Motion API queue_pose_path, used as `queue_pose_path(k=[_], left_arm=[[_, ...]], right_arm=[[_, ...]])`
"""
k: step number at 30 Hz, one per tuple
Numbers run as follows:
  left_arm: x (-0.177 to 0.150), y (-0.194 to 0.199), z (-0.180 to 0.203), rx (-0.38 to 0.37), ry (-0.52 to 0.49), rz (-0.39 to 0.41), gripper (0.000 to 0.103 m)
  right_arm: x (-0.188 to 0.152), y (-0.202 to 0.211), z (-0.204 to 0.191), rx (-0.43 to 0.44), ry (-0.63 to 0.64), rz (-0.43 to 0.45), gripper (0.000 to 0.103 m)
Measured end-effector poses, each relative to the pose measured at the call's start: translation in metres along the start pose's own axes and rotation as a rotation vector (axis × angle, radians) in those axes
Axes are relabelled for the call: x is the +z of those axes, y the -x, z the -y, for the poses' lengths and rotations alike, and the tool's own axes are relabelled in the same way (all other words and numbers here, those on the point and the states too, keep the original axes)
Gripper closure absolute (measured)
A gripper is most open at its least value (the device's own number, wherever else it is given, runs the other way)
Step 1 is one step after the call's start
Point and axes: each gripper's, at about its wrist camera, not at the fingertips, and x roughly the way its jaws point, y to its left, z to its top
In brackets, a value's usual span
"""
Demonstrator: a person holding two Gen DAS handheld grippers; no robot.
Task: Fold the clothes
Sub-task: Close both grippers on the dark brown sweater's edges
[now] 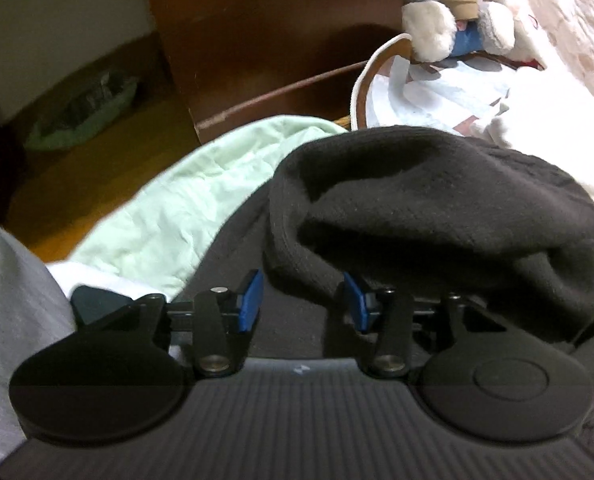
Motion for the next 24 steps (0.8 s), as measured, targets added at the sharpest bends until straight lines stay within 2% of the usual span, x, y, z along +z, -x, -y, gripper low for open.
queue_pose_path(k=[1, 3, 4, 6, 10, 12, 14, 16, 17, 18, 20, 21, 22, 23, 24], left_arm=[[-0.001, -0.003, -0.001, -0.002, 0.010, -0.007, 0.045], [-0.002, -0.008, -0.004, -0.006, 0.031, -0.020, 0.035], [-0.002, -0.011, -0.005, -0.008, 0.041, -0.026, 0.033], [-0.003, -0.016, -0.008, -0.012, 0.062, -0.040, 0.019], [-0.006, -0.027, -0.013, -0.019, 0.104, -0.066, 0.015], [-0.007, -0.033, -0.015, -0.023, 0.124, -0.079, 0.007], [-0.008, -0.038, -0.018, -0.027, 0.145, -0.092, 0.007], [-0.009, -0.044, -0.020, -0.031, 0.166, -0.106, 0.008], [-0.010, -0.045, -0.020, -0.036, 0.167, -0.103, 0.016], [-0.012, -0.045, -0.018, -0.043, 0.160, -0.094, 0.037], [-0.015, -0.045, -0.014, -0.054, 0.148, -0.078, 0.060], [-0.015, -0.043, -0.011, -0.056, 0.142, -0.073, 0.071], [-0.015, -0.041, -0.008, -0.055, 0.132, -0.061, 0.077], [-0.014, -0.037, -0.005, -0.052, 0.119, -0.043, 0.086], [-0.012, -0.034, -0.001, -0.049, 0.106, -0.025, 0.087]], right_arm=[[0.000, -0.004, 0.002, 0.013, -0.030, -0.006, 0.043], [0.001, -0.011, 0.007, 0.038, -0.090, -0.017, 0.030], [0.001, -0.014, 0.009, 0.050, -0.120, -0.022, 0.027], [0.001, -0.022, 0.014, 0.075, -0.179, -0.034, 0.023], [0.002, -0.040, 0.021, 0.095, -0.263, -0.053, 0.019], [0.001, -0.052, 0.024, 0.089, -0.283, -0.055, 0.016], [0.000, -0.064, 0.028, 0.096, -0.311, -0.043, 0.011], [-0.002, -0.076, 0.033, 0.104, -0.338, -0.032, 0.010], [-0.003, -0.082, 0.035, 0.108, -0.352, -0.026, 0.010], [-0.005, -0.088, 0.038, 0.129, -0.388, -0.017, 0.009], [-0.013, -0.099, 0.046, 0.192, -0.484, 0.006, 0.009], [-0.016, -0.104, 0.049, 0.230, -0.530, 0.016, 0.013], [-0.016, -0.101, 0.045, 0.245, -0.527, 0.036, 0.021], [-0.014, -0.092, 0.039, 0.245, -0.495, 0.061, 0.045], [-0.012, -0.083, 0.033, 0.245, -0.462, 0.086, 0.064]])
